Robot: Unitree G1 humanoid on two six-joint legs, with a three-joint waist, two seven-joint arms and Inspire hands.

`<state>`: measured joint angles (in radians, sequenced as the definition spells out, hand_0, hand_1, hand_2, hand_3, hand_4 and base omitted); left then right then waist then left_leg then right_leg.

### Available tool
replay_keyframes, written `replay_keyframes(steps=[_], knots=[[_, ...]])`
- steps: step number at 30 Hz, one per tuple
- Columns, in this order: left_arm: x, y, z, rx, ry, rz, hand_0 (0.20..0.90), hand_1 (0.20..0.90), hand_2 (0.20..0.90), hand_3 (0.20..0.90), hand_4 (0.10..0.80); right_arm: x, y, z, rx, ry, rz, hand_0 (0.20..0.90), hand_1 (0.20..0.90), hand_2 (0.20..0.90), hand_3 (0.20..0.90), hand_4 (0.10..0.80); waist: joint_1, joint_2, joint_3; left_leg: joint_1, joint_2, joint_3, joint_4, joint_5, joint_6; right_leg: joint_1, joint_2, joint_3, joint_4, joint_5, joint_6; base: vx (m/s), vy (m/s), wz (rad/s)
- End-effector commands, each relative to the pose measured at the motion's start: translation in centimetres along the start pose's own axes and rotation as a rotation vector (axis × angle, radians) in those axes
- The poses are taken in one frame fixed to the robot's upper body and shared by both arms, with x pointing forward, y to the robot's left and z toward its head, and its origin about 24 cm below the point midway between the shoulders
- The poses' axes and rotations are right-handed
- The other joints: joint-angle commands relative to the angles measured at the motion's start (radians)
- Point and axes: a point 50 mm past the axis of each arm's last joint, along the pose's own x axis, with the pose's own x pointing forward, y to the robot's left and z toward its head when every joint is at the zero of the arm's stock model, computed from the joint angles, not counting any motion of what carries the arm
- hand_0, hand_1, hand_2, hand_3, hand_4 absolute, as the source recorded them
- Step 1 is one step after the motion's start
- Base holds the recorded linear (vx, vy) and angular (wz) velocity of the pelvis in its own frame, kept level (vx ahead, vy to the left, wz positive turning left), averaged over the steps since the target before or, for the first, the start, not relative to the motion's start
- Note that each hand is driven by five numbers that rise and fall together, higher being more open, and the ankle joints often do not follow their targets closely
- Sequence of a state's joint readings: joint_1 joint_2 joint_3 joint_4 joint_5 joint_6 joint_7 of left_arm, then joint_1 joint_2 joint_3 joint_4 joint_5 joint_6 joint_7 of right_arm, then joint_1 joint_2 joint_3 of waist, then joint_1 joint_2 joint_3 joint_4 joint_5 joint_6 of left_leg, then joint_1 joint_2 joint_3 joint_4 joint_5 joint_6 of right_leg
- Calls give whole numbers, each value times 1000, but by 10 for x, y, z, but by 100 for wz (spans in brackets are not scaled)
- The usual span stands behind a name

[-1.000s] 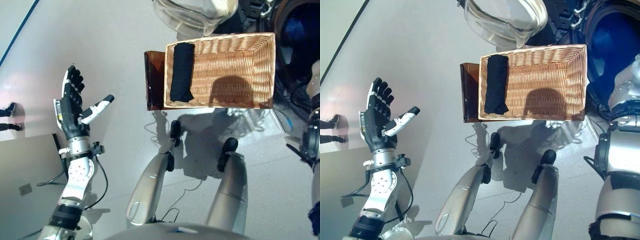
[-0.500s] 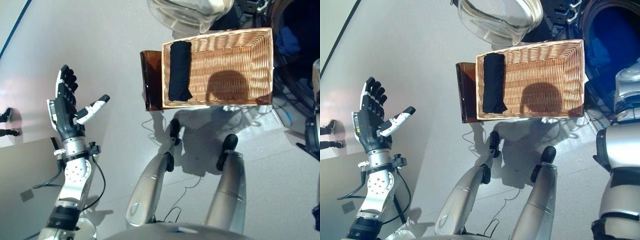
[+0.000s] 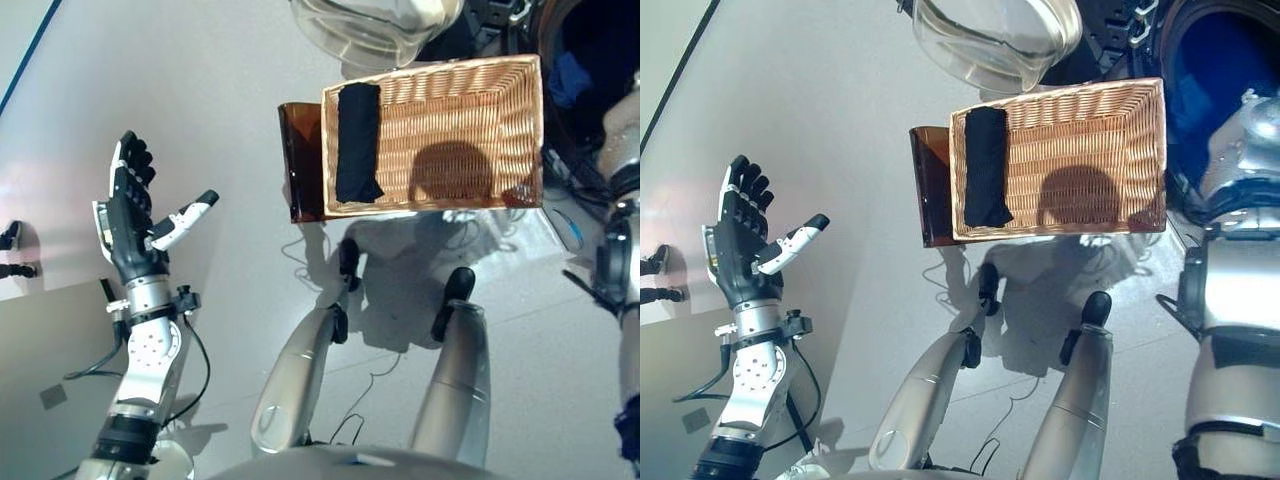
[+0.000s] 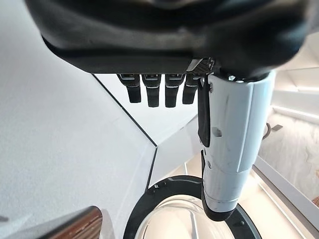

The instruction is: Pick up the clothes and place them into the washing machine

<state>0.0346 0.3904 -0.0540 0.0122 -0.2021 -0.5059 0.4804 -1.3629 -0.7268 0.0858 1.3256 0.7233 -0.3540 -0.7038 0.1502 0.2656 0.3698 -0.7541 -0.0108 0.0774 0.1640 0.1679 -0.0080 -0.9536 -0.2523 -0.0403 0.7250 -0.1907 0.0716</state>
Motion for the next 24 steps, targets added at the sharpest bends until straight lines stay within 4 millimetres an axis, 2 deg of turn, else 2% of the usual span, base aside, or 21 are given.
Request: replay_keyframes(steps=[1, 3, 5, 6, 7, 8, 13, 21, 24], knots=[[11, 8, 13, -65, -111, 78, 900, 900, 900, 900, 800, -5, -12, -9, 117, -92, 87, 900, 900, 900, 900, 800, 42, 19, -114, 3, 9, -7, 70, -136, -55, 91, 56, -17, -202, 75, -51, 11, 7, -5], [14, 5, 15, -78, -121, 76, 900, 900, 900, 900, 800, -13, -11, -26, 129, -39, 121, 900, 900, 900, 900, 800, 45, 19, -112, 5, 8, -8, 71, -135, -54, 92, 54, -16, -202, 78, -50, 2, 13, -6], [15, 4, 16, -83, -130, 75, 900, 900, 900, 900, 800, -20, -10, -35, 146, -12, 131, 900, 900, 900, 900, 800, 46, 18, -117, 14, 3, -15, 69, -151, -57, 102, 54, -7, -203, 62, -46, 42, 2, -1], [17, 3, 15, -90, -132, 81, 900, 900, 900, 900, 800, -25, -9, -43, 158, 12, 150, 900, 900, 900, 900, 800, 46, 21, -110, 8, 6, -7, 68, -132, -52, 95, 55, -13, -209, 83, -49, 82, -1, -4], [17, 2, 15, -93, -133, 81, 900, 900, 900, 900, 800, -28, -9, -47, 168, 26, 154, 900, 900, 900, 900, 800, 48, 19, -115, 18, 2, -14, 66, -150, -56, 103, 54, -5, -208, 64, -45, -83, 21, -3], [18, 2, 15, -94, -134, 83, 900, 900, 900, 900, 800, -31, -11, -54, 165, 45, 156, 900, 900, 900, 900, 800, 49, 21, -110, 13, 4, -7, 63, -133, -51, 98, 54, -13, -211, 85, -49, 0, 0, 0], [19, 0, 15, -103, -144, 94, 900, 900, 900, 900, 800, -56, -10, -84, 197, 122, 211, 900, 900, 900, 900, 800, 49, 15, -103, 20, 1, -8, 62, -130, -49, 109, 54, -14, -219, 89, -48, -20, 5, -1], [17, -1, 13, -105, -141, 118, 900, 900, 900, 900, 800, -95, -14, -114, 294, 196, 253, 900, 900, 900, 900, 800, 40, -4, -99, 18, -1, -9, 68, -135, -43, 117, 57, -18, -234, 99, -47, -2, 0, 0], [16, -2, 12, -111, -139, 119, 900, 900, 900, 900, 800, -100, -15, -120, 335, 227, 239, 900, 900, 900, 900, 800, 38, -6, -96, 14, -2, -8, 72, -136, -41, 116, 58, -15, -233, 99, -46, 0, 0, 0]])
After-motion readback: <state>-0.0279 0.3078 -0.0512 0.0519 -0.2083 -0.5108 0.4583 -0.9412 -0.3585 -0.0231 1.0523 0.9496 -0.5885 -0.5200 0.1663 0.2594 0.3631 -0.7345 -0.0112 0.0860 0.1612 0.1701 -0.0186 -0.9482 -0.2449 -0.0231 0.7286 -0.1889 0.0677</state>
